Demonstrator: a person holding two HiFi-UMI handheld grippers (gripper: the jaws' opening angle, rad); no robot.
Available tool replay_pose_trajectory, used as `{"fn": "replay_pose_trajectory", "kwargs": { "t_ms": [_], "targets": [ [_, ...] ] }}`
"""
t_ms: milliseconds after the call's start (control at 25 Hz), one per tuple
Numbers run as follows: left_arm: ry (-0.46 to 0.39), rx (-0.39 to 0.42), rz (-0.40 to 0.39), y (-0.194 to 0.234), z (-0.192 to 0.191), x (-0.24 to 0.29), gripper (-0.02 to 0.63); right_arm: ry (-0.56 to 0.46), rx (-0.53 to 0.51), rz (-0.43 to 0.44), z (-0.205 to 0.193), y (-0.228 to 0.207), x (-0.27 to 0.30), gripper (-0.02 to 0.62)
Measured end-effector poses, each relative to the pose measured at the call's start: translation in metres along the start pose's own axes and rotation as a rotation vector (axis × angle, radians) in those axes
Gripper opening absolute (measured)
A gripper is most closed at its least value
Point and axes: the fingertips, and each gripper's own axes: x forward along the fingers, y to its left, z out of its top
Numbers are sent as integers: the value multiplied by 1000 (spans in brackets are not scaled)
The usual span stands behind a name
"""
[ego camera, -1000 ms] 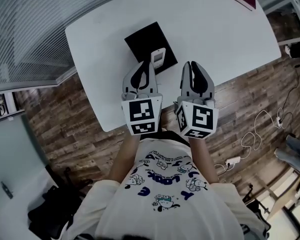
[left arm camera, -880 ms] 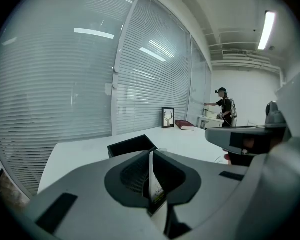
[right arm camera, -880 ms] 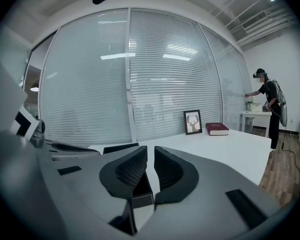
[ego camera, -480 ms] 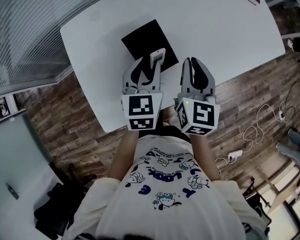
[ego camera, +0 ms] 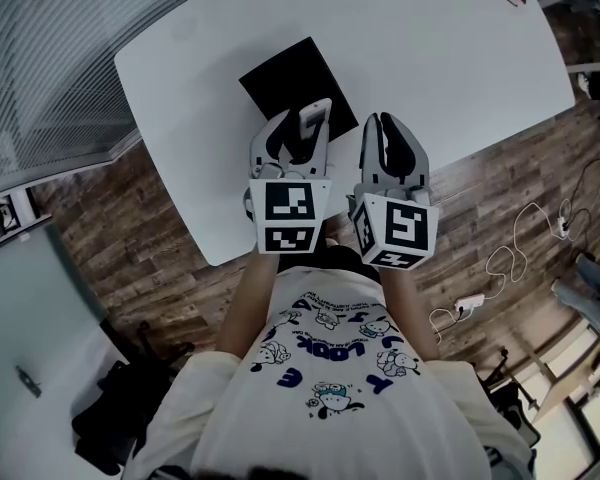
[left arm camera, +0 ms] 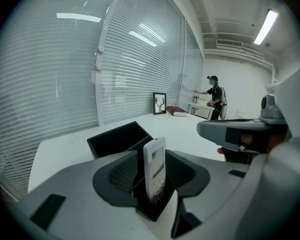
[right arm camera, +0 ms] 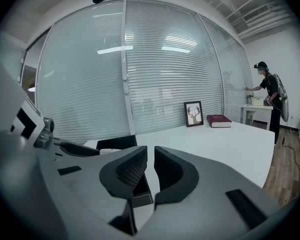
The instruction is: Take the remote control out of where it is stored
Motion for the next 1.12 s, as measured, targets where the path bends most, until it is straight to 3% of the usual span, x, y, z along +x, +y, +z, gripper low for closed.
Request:
{"fn": "replay_pose_trajectory", "kwargs": {
  "t_ms": [600,1120],
  "targets": [
    [94,32,-85,-4,-8,22,162,37,6,15,-9,0,16,61],
    [86,58,-118,-13,-6,25,104,48,9,-2,-14,-7,14,61]
  ]
}}
